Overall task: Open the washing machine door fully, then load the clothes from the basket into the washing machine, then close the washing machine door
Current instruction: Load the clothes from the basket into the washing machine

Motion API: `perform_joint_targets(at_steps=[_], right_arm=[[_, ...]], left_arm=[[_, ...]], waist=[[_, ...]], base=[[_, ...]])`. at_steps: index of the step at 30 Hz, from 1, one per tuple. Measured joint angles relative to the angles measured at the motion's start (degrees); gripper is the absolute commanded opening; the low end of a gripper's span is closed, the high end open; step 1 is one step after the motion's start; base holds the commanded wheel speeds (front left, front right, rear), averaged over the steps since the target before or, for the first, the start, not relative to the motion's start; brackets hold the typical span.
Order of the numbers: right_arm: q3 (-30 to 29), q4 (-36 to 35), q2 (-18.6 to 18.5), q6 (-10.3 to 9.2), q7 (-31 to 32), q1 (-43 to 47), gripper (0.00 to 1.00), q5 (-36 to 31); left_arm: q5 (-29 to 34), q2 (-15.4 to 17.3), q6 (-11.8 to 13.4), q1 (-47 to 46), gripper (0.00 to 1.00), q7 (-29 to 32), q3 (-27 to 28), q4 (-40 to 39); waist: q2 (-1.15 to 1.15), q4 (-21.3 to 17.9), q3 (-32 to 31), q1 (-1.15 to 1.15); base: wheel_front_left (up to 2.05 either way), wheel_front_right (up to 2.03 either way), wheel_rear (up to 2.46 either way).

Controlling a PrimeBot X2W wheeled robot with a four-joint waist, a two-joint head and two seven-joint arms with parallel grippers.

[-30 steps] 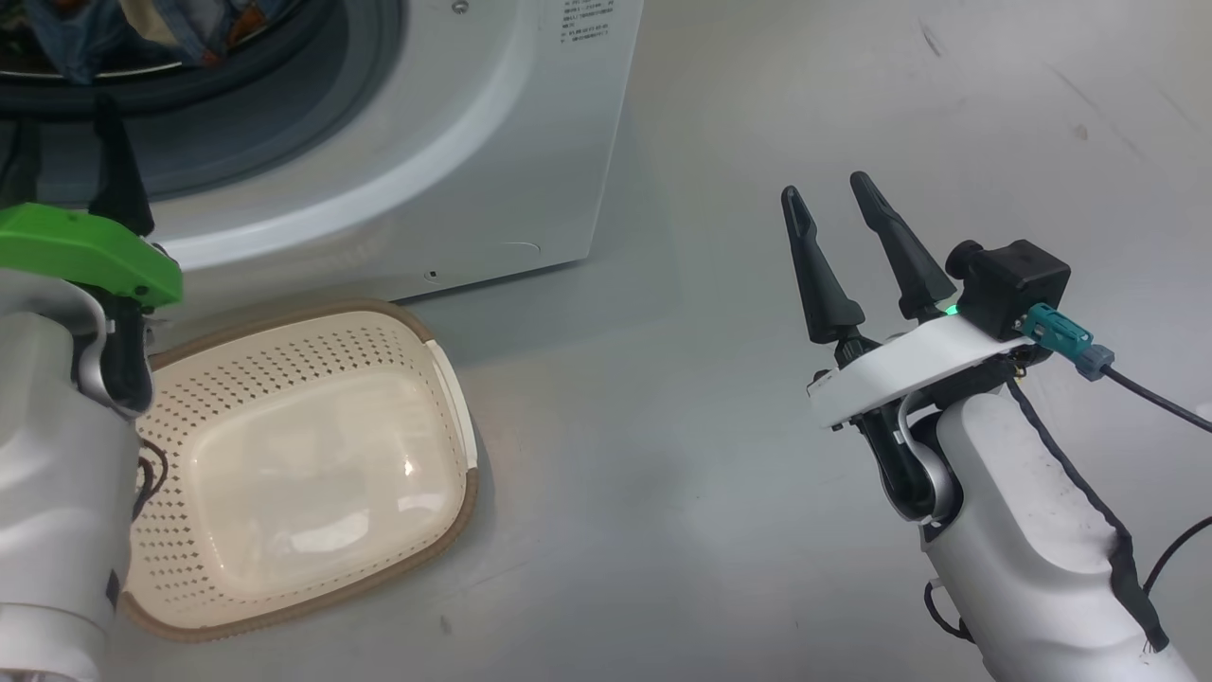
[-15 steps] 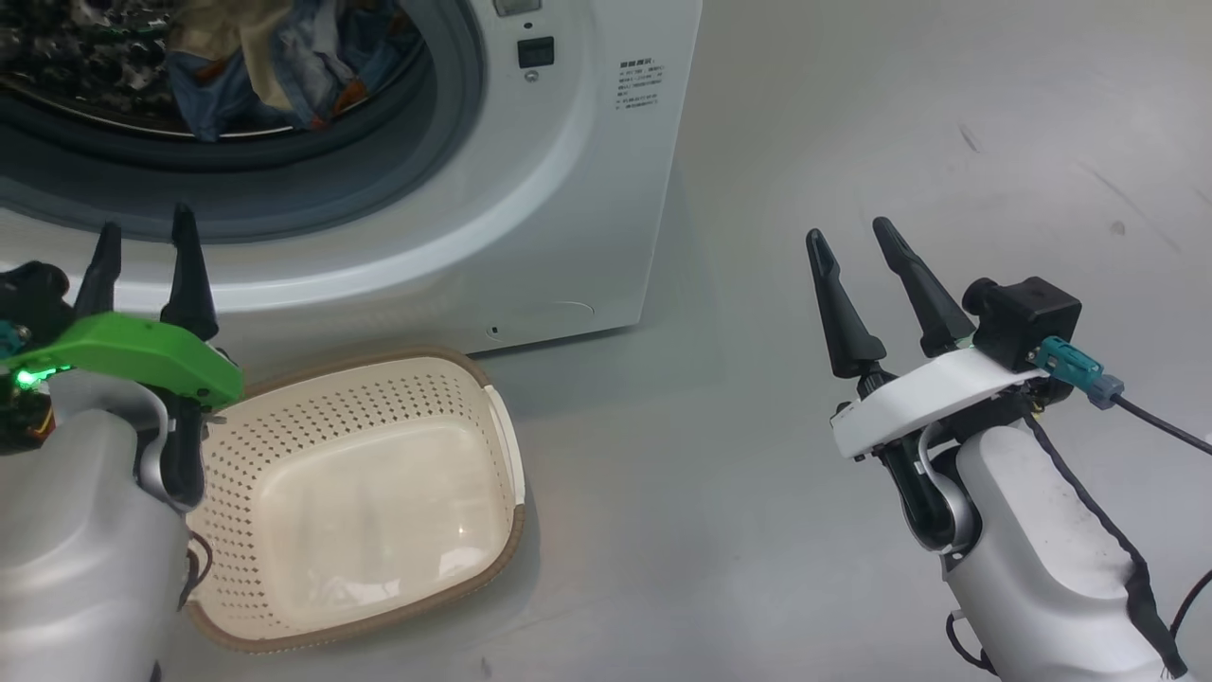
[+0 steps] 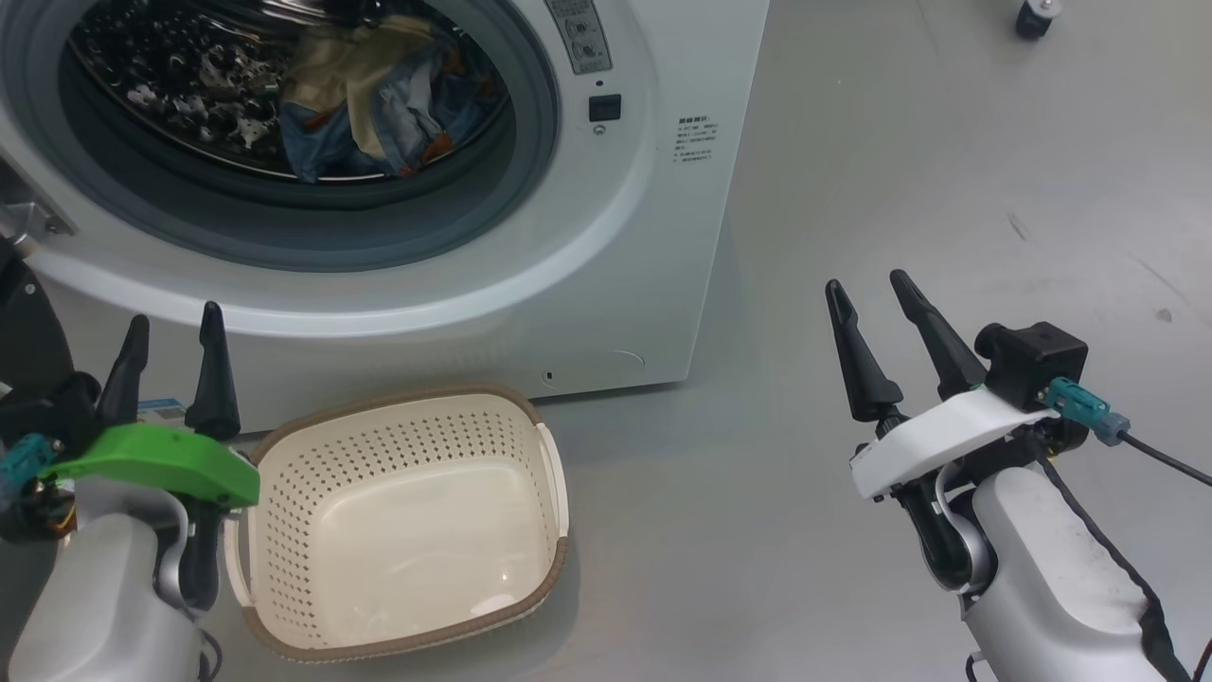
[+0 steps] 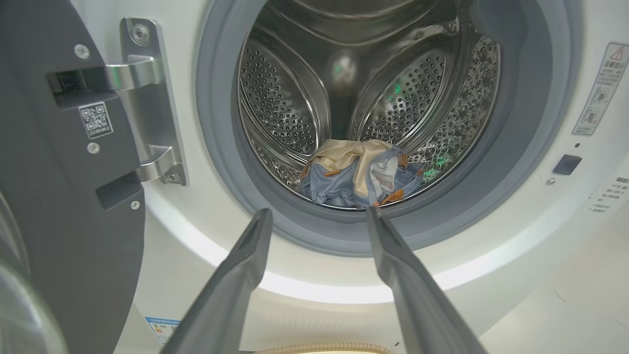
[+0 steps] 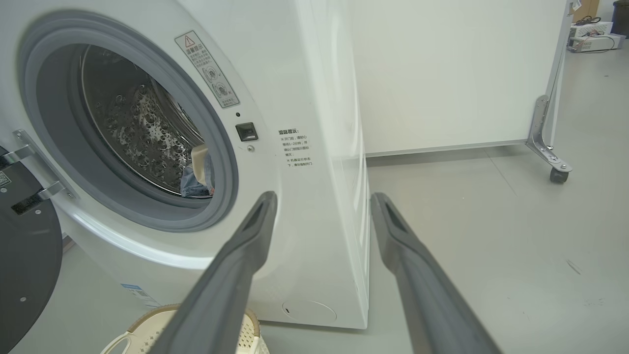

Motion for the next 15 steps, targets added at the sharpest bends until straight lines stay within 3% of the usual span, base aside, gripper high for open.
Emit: perform_joint_targets(at_steps=[15], right_arm=[[0.3,0.8,-1.6,0.0,0.0,5.6,1.0,1.6]], left_arm=[[1.4,-1.7,2.6,15.4,1.0,0.0,4.8,-11.3]], waist=[[0.0,3.4,-6.9,0.0]], base=[[0.0,0.0,0.0]])
